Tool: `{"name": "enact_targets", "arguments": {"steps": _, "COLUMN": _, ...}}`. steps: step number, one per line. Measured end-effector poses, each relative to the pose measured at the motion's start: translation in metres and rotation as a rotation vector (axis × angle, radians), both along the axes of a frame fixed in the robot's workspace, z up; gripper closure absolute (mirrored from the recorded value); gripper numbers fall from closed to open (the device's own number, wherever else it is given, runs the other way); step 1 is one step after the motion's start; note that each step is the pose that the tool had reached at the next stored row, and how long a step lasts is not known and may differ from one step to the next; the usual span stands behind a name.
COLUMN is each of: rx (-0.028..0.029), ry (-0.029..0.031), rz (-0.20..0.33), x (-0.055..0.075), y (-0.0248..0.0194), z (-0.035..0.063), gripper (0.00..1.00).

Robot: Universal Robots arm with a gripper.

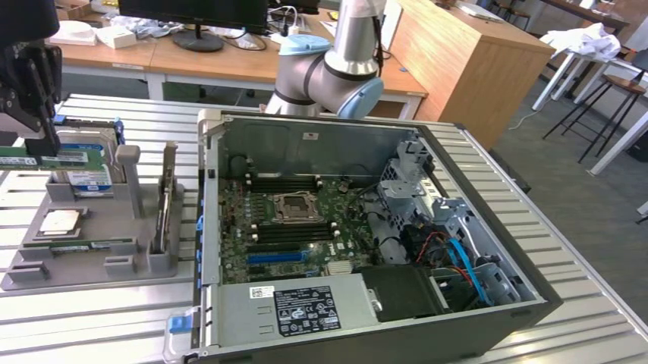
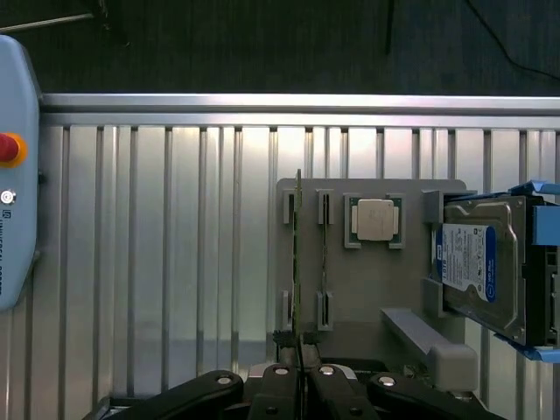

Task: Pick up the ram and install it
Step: 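Pick up the ram and move it above insertion slot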

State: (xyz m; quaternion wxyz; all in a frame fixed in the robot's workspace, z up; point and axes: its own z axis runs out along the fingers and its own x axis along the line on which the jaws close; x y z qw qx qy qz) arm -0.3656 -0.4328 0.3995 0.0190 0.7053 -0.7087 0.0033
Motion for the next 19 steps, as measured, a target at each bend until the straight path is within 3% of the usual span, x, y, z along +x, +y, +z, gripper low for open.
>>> {"name": "enact_targets", "arguments": {"steps": 6, "rx": 0.0, "ry": -0.0001, "rz": 0.0, "x": 0.0001, "y": 0.0, "z": 0.0048, "gripper": 0.89}}
{"name": "enact_targets", "arguments": {"steps": 19, "rx": -0.0001, "ry": 0.0001, "rz": 0.0, "x": 0.0057, "y": 0.0, "z": 0.005, "gripper": 0.89}}
